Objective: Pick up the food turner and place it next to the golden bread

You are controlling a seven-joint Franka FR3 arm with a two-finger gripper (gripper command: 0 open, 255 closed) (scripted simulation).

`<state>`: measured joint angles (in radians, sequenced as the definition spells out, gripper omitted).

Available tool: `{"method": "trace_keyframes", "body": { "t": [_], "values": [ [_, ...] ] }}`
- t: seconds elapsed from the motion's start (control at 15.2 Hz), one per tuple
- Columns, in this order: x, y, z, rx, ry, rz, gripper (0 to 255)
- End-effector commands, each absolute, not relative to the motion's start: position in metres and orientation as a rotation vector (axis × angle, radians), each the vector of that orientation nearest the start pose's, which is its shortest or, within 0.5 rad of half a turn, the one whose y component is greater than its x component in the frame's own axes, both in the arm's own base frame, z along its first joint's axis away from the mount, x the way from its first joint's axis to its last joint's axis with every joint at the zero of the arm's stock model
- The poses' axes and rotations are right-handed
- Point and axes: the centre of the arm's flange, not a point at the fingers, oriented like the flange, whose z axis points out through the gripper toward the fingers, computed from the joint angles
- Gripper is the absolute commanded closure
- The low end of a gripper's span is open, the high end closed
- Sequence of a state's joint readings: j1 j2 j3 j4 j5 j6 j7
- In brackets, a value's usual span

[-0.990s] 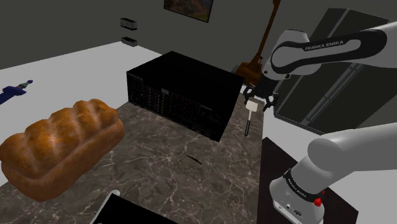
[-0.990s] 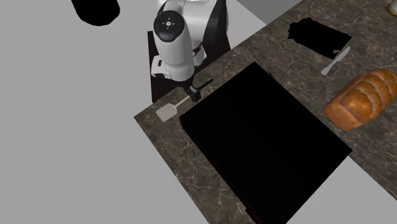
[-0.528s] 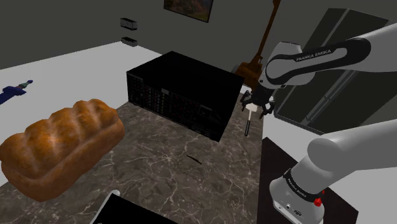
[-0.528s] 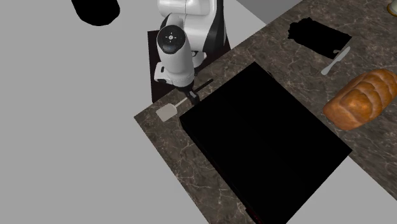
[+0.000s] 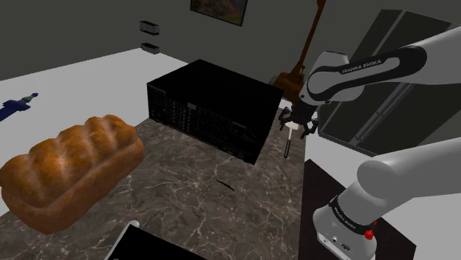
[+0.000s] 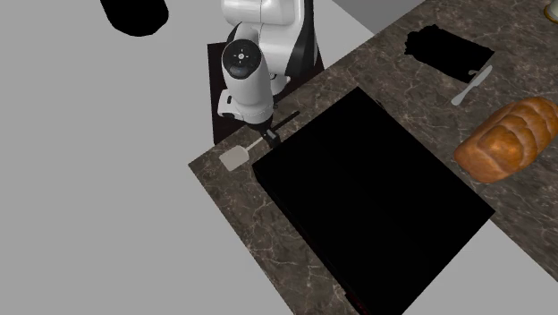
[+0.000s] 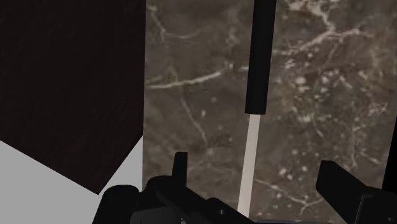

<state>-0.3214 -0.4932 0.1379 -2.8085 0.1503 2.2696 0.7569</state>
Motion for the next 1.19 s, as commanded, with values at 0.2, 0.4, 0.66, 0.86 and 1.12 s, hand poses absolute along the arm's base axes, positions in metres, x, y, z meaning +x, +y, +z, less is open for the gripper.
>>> {"method": "trace_keyframes", "body": {
  "t": [0.2,0.4,0.66,0.86,1.12],
  "values": [
    [0.339,-0.064,0.339,-2.683,1.568,0.089,255],
    [0.339,-0.064,0.339,-2.683,1.568,0.089,255],
    [0.339,-0.064,0.344,-2.683,1.568,0.089,255],
    [0.339,-0.064,0.36,-2.683,1.568,0.089,255],
    [0.339,-0.064,0.381,-2.683,1.568,0.089,255]
  ]
}}
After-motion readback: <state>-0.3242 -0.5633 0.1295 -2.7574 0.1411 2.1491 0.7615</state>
